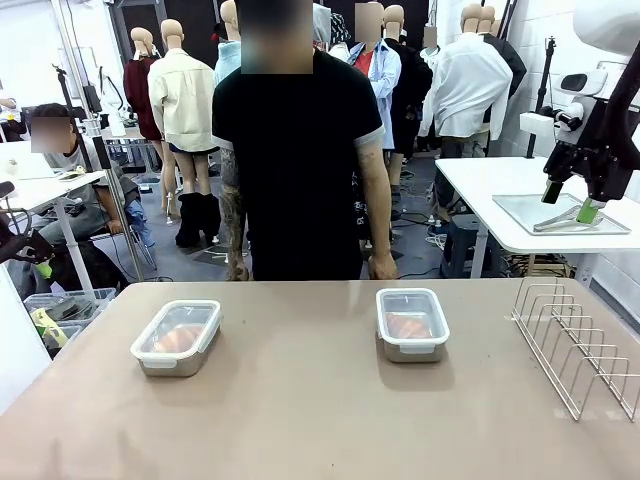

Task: Place the bread in airtight containers.
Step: Release when the human grabs the Airtight Container lid.

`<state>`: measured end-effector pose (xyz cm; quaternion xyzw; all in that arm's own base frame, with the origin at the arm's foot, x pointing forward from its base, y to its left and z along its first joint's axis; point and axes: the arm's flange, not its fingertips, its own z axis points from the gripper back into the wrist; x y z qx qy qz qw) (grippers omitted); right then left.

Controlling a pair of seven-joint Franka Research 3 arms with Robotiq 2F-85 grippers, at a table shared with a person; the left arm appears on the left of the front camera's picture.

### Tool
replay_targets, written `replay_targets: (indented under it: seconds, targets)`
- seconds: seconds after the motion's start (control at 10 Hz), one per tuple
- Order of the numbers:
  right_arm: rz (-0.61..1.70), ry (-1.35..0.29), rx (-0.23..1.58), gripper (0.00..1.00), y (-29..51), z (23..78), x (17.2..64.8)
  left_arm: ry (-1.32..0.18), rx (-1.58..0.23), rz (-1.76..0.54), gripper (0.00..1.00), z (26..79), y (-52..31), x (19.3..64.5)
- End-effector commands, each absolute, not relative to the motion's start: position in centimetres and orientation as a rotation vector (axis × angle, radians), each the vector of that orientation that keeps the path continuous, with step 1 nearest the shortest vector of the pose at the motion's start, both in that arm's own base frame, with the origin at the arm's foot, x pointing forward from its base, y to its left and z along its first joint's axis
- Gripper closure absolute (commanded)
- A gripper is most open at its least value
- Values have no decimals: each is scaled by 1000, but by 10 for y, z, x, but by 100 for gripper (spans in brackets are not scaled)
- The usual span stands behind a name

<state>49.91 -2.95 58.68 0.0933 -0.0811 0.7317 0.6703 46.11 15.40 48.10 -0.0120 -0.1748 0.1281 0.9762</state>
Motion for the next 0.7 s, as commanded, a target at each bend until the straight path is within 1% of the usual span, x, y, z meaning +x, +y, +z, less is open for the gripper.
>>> replay_targets:
  seconds: [0.0,0.6]
  targets:
    - [1653,-172,206,0,-30,586,498,-354,-2,259,0,481,155,459]
    - [1653,-172,206,0,-30,586,498,-354,-2,259,0,481,155,459]
